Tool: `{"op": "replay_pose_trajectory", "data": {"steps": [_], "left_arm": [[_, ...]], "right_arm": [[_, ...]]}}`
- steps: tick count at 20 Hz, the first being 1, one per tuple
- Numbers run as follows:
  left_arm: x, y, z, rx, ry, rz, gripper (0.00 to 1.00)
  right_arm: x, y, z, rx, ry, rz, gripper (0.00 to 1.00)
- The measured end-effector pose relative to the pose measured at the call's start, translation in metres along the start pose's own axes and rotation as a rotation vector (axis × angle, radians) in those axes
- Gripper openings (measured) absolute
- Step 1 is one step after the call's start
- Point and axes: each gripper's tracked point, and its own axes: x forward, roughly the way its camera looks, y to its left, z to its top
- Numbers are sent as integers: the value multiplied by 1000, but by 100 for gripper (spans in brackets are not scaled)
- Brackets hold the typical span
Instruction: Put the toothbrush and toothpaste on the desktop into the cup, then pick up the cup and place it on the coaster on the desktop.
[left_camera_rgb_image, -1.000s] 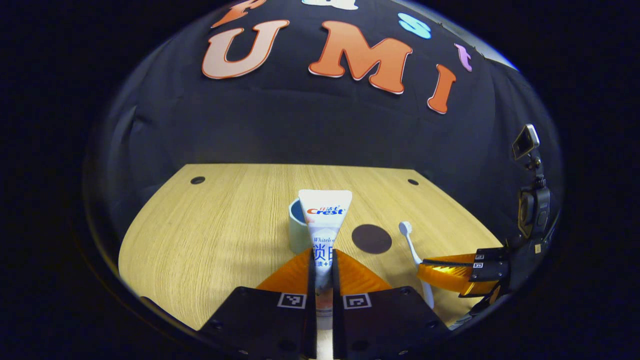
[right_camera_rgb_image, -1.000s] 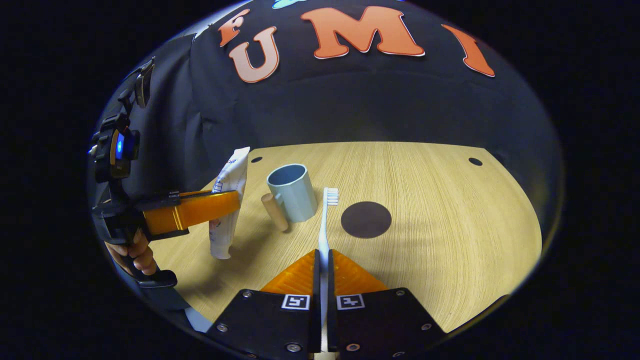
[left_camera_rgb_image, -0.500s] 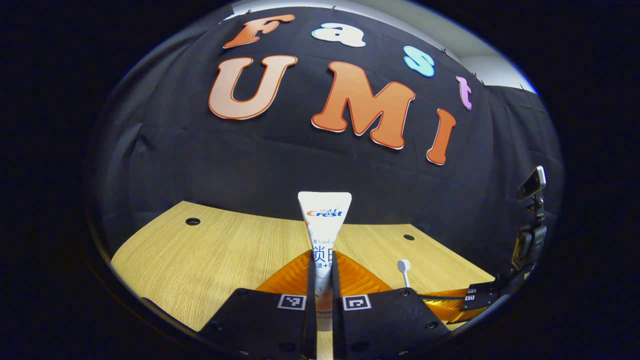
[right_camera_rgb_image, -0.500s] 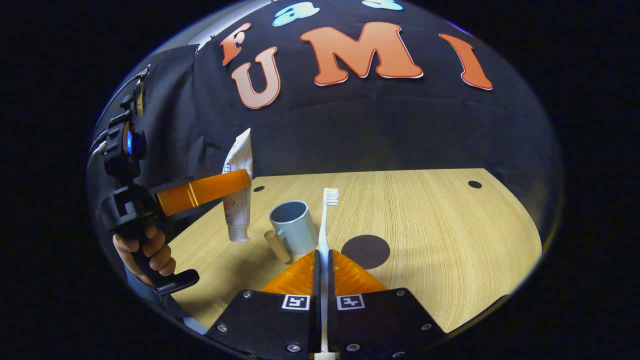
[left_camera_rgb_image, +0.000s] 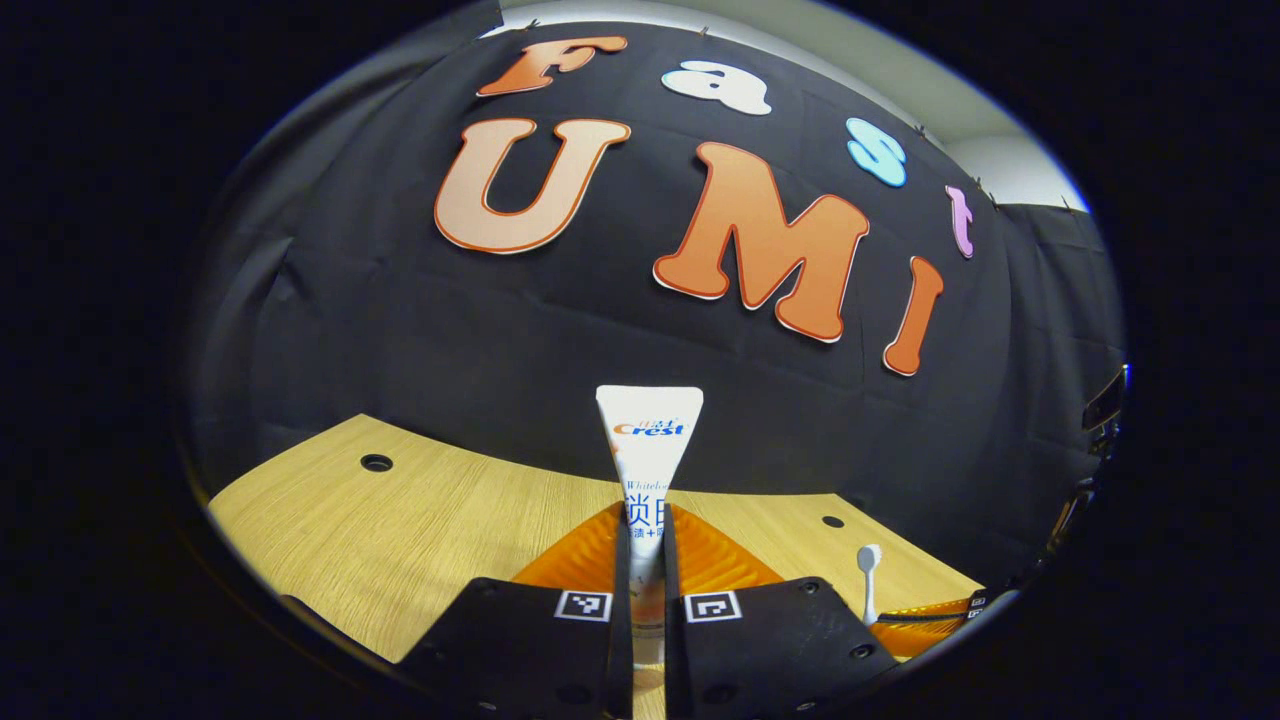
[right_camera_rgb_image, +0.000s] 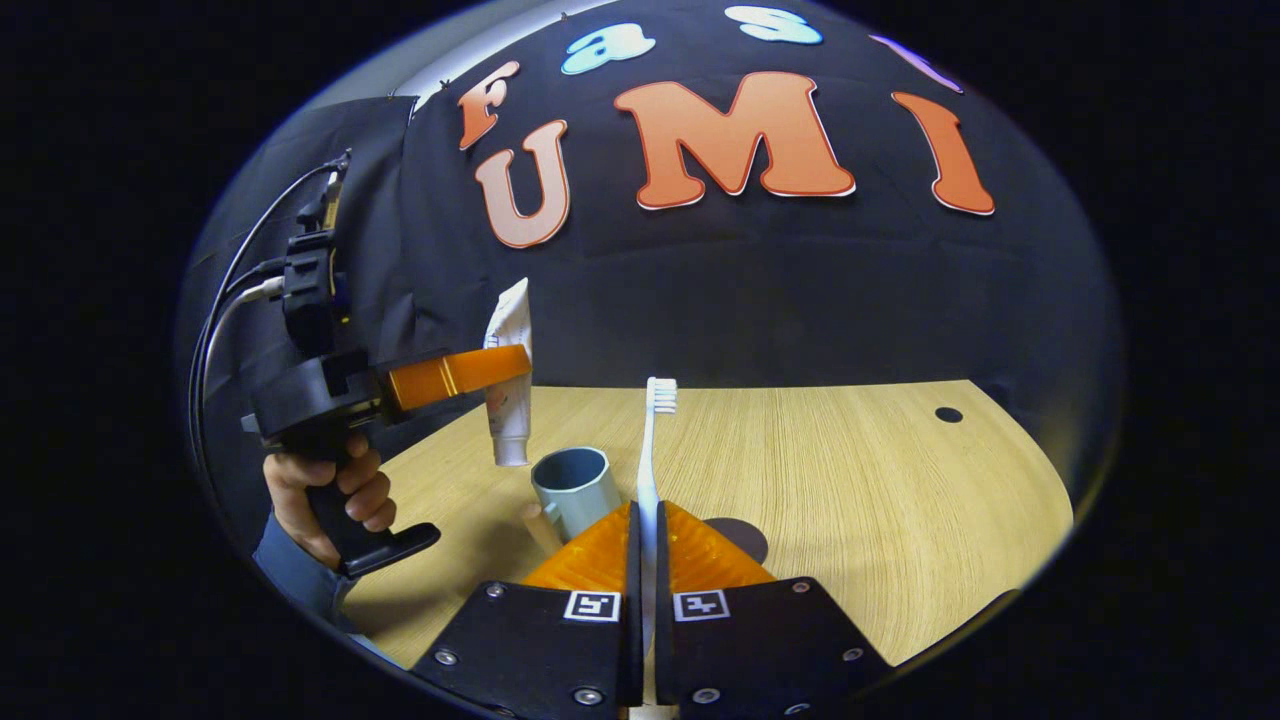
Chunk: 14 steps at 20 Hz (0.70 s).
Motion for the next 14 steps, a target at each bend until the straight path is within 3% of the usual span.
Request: {"op": "replay_pose_trajectory", "data": {"steps": [7, 14], "left_arm": [[33, 10, -37, -23, 62, 7, 12], [40, 14, -77, 40, 93, 22, 12]], "right_arm": [[15, -10, 13, 15, -60, -17, 5], [29, -10, 20, 33, -98, -24, 5]]}}
